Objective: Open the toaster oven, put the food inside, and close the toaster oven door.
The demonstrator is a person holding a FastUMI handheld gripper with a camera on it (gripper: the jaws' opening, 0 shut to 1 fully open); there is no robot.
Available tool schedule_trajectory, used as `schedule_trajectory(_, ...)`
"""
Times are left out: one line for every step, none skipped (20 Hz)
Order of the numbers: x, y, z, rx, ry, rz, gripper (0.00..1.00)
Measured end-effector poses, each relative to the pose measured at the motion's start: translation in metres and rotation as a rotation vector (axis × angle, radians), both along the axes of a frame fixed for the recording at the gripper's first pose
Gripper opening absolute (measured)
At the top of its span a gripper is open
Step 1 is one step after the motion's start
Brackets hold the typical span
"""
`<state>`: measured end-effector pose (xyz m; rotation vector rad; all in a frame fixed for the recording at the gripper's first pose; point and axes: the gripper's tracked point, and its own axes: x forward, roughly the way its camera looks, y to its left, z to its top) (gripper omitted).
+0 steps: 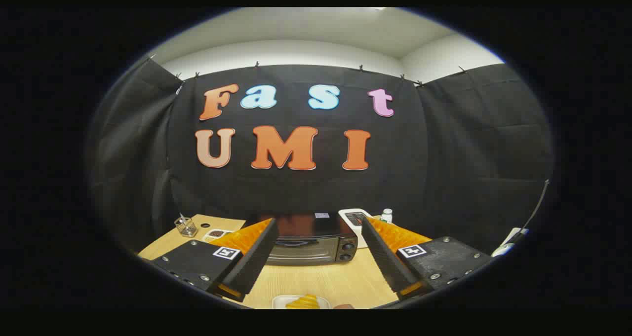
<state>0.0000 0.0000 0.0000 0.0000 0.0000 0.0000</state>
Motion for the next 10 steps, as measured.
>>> schedule_trajectory(0.0006, -0.0023, 0.0007, -0.004, -0.001, -0.006, 1.00)
schedule_trajectory(-0.0005, -0.0042, -0.0005, -0.011, 0.000, -0.015, 1.00)
schedule_trajectory(-0.0006, -0.0063, -0.0012, -0.018, 0.002, -0.023, 1.00)
schedule_trajectory(0.0002, -0.0074, -0.0018, -0.021, 0.004, -0.027, 1.00)
schedule_trajectory(-0.0001, -0.0080, -0.0026, -0.018, 0.006, -0.029, 1.00)
schedule_trajectory(-0.0007, -0.0085, -0.0037, -0.011, 0.008, -0.028, 1.00)
schedule_trajectory(-0.0006, -0.0080, -0.0042, -0.002, 0.009, -0.024, 1.00)
schedule_trajectory(0.0011, -0.0067, -0.0050, 0.007, 0.012, -0.023, 1.00)
schedule_trajectory(0.0016, -0.0057, -0.0059, 0.014, 0.015, -0.019, 1.00)
schedule_trajectory(0.0010, -0.0038, -0.0074, 0.016, 0.018, -0.017, 1.00)
